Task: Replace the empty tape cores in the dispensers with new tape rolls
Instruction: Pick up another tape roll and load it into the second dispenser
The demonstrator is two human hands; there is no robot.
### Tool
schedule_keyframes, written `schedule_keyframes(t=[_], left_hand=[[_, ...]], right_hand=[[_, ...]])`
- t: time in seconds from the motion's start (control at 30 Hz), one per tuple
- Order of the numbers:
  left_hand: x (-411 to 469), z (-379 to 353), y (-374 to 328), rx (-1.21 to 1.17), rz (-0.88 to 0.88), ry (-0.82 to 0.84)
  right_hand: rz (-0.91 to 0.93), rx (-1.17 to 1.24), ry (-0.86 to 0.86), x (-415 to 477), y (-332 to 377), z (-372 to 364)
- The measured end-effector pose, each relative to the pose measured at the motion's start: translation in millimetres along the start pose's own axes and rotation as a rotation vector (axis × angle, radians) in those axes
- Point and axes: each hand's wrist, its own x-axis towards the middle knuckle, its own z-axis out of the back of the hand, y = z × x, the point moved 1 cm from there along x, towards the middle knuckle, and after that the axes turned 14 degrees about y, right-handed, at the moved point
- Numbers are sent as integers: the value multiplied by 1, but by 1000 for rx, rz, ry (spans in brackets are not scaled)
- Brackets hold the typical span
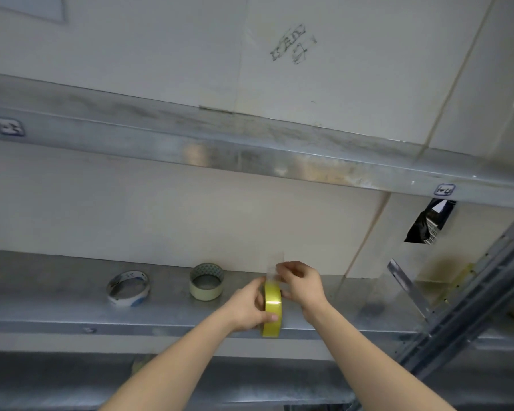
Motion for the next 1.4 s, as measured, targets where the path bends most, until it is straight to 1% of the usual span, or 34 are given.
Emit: schedule_keyframes(t=[0.2, 0.33, 0.5, 0.6, 0.7, 0.8, 1.0, 1.17, 1.4], left_hand=[[-46, 50, 30, 1, -42, 21], [-87, 99, 63, -18, -69, -77], [-143, 158, 107, -31, -87, -142], [-181, 188, 129, -79, -131, -135], [-217, 214, 145, -75, -148, -85], [-247, 232, 163, -32, -136, -67], [-306, 261, 189, -65, -89, -144], [-354, 285, 213, -36, -17, -141], [-403, 347, 248, -47, -56, -131]], right_hand=[[26, 21, 65, -6, 16, -68], [19, 85, 100, -11, 29, -136], [11, 140, 76, -17, 37, -227], [21, 240, 89, -24, 45, -279], [29, 303, 96, -31, 49, -324], [33, 244, 94, -35, 56, -363], [54, 160, 158, -48, 70, -429], [56, 124, 163, -71, 68, -491], [111, 51, 131, -69, 77, -575]])
